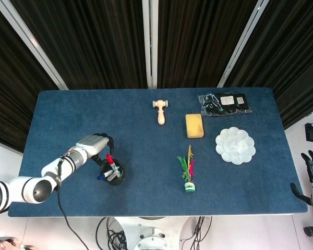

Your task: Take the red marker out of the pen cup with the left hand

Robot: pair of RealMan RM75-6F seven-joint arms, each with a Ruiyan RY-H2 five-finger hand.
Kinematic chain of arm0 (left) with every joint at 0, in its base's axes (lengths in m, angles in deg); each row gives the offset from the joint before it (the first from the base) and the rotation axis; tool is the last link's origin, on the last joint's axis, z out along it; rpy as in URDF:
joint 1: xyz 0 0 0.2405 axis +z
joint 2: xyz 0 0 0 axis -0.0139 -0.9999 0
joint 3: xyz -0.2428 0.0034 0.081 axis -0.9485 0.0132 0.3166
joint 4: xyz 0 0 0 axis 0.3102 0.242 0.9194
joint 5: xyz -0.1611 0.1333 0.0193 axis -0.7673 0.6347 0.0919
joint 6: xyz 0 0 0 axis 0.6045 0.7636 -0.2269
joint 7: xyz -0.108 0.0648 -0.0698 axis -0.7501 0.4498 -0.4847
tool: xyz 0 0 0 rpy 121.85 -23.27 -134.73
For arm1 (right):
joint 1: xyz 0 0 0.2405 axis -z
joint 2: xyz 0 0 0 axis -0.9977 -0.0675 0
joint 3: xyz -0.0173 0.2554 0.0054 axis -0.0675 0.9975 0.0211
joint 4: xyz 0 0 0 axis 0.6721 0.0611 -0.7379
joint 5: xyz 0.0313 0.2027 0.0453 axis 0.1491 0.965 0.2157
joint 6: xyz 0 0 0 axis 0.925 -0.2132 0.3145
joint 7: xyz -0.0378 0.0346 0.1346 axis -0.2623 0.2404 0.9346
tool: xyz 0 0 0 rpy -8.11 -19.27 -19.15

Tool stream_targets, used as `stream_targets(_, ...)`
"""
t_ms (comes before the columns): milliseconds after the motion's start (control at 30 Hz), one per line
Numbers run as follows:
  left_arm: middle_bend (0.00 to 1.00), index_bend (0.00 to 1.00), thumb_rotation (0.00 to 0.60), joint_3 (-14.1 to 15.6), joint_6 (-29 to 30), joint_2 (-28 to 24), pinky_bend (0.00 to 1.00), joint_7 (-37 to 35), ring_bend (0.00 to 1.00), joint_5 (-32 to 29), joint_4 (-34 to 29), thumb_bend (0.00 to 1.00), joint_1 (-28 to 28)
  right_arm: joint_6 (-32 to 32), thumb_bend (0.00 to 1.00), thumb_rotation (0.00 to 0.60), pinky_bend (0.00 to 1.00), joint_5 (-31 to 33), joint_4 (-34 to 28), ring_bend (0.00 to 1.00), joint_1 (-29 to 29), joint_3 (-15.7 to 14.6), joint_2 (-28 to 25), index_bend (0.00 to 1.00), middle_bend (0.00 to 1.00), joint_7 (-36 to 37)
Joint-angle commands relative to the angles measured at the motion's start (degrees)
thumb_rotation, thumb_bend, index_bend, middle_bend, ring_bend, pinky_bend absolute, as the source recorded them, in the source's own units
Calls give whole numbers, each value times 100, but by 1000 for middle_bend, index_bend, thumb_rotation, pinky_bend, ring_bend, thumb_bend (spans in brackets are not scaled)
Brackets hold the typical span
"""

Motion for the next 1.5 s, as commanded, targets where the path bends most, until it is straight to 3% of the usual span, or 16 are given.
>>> stream_targets(33,132,426,600,37,-37,5,85,-62,0,14,24,395,-41,-18,235,600,0,13,9,0,-6,2,5,0,0,6)
stream_targets(900,156,544,600,256,-230,19,83,-590,0,243,115,415,-259,-104,237,600,0,72,16,0,-32,10,-1,0,0,0)
stream_targets(1133,170,608,600,83,-532,-211,83,-933,0,413,-19,416,-223,-78,237,600,0,65,24,0,-22,12,-1,0,0,22)
stream_targets(1500,183,630,600,-182,-716,-811,82,-1359,0,805,-434,416,-115,-6,237,600,0,21,6,0,2,6,-13,0,0,36)
